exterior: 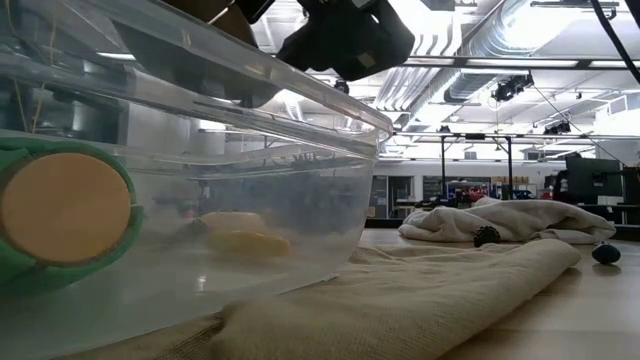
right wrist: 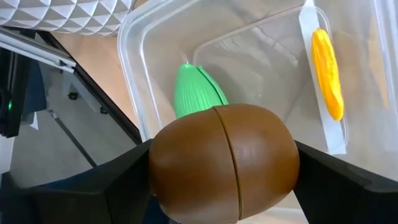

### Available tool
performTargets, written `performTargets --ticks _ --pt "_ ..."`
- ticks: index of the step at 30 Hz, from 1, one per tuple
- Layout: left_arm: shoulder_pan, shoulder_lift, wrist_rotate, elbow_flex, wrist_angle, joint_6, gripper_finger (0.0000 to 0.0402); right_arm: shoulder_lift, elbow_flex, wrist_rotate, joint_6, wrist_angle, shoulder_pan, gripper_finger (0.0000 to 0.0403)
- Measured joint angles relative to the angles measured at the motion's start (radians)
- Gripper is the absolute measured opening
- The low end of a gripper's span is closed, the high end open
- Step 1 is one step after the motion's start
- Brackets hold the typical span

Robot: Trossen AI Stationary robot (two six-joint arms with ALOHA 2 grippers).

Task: Pick and placing Produce into tupperware
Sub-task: Put the kiwi into the container

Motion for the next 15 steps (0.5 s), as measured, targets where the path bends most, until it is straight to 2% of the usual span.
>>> performTargets --ticks 15 --pt "0.0 0.0 -0.026 0.0 0.0 0.0 0.0134 0.0 0.0 0.012 -0.01 0.003 -0.001 0.0316"
